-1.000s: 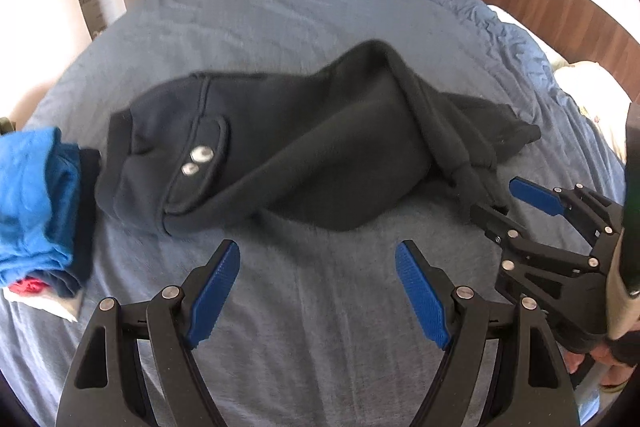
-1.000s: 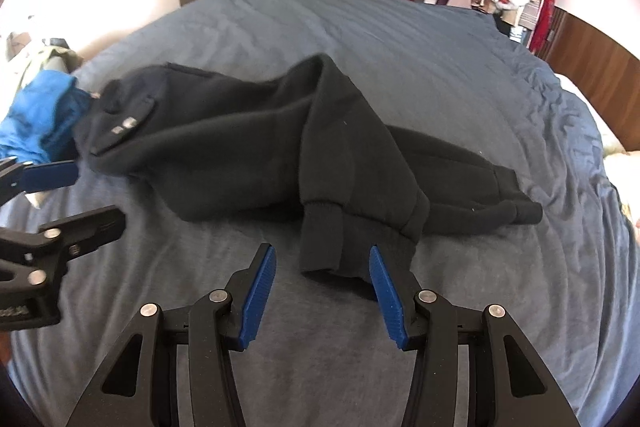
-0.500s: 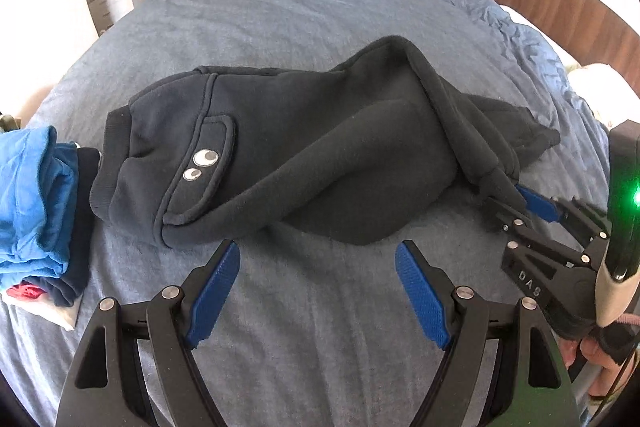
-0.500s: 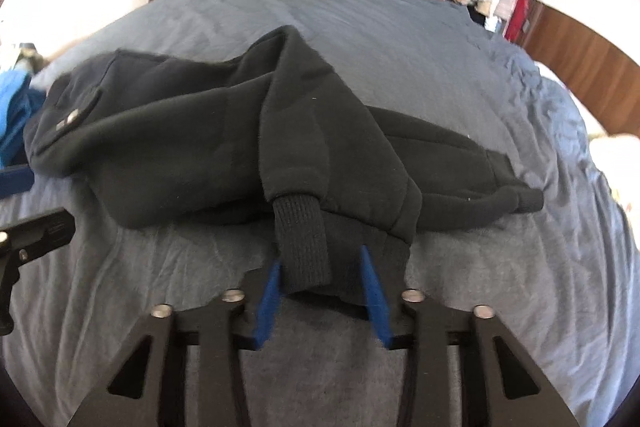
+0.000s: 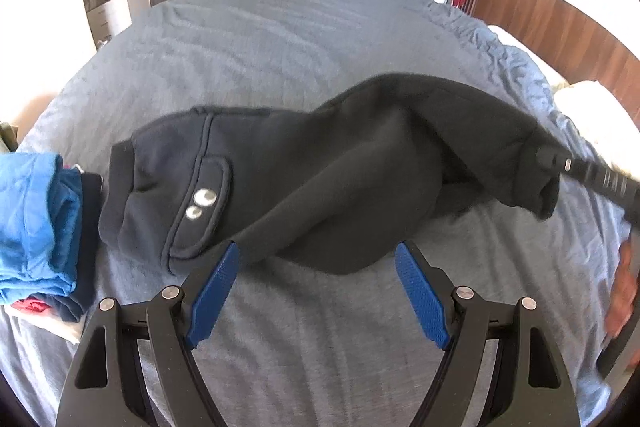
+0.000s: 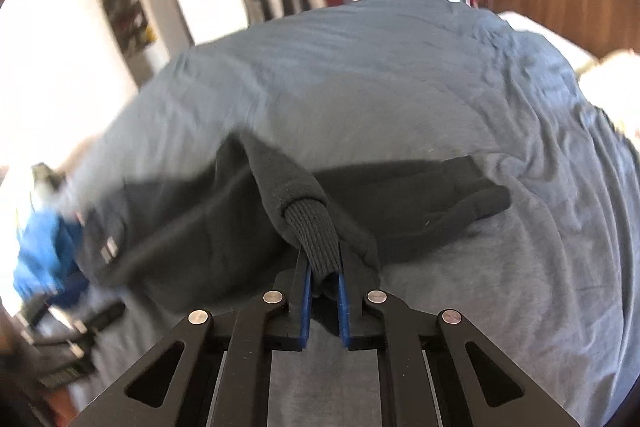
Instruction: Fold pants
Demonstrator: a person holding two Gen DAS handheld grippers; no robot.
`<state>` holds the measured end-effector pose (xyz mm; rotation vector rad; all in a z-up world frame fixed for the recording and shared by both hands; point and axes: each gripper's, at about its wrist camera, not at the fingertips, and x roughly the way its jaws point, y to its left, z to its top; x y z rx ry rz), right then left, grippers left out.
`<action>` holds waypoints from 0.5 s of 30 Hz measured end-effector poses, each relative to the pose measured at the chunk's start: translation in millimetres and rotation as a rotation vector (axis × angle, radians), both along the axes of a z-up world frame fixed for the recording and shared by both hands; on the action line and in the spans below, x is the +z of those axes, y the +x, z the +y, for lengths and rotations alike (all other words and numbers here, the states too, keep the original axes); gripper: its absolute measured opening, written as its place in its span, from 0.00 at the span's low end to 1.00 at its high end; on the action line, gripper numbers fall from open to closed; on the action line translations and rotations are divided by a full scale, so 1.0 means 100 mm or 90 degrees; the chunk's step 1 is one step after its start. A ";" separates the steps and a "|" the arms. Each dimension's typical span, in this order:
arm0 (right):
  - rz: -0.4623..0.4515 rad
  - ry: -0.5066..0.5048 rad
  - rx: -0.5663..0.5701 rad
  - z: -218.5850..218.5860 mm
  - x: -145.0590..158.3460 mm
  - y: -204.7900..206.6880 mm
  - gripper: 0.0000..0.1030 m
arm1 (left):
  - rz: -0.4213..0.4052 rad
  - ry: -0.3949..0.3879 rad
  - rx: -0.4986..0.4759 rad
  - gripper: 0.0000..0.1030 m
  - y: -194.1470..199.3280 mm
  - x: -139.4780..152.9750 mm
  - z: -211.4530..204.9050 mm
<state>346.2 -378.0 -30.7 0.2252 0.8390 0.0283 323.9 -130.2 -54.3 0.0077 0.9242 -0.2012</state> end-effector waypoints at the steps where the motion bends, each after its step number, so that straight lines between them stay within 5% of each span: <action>1: -0.002 0.027 -0.014 -0.11 0.09 0.04 0.11 | -0.009 0.002 -0.005 0.78 -0.01 0.05 -0.04; 7: 0.007 0.059 -0.044 -0.46 0.50 0.34 0.11 | -0.069 0.060 -0.054 0.79 0.07 0.31 -0.39; 15: 0.072 0.048 -0.069 -0.81 0.85 0.89 0.10 | -0.061 0.042 -0.067 0.83 0.56 0.62 -0.76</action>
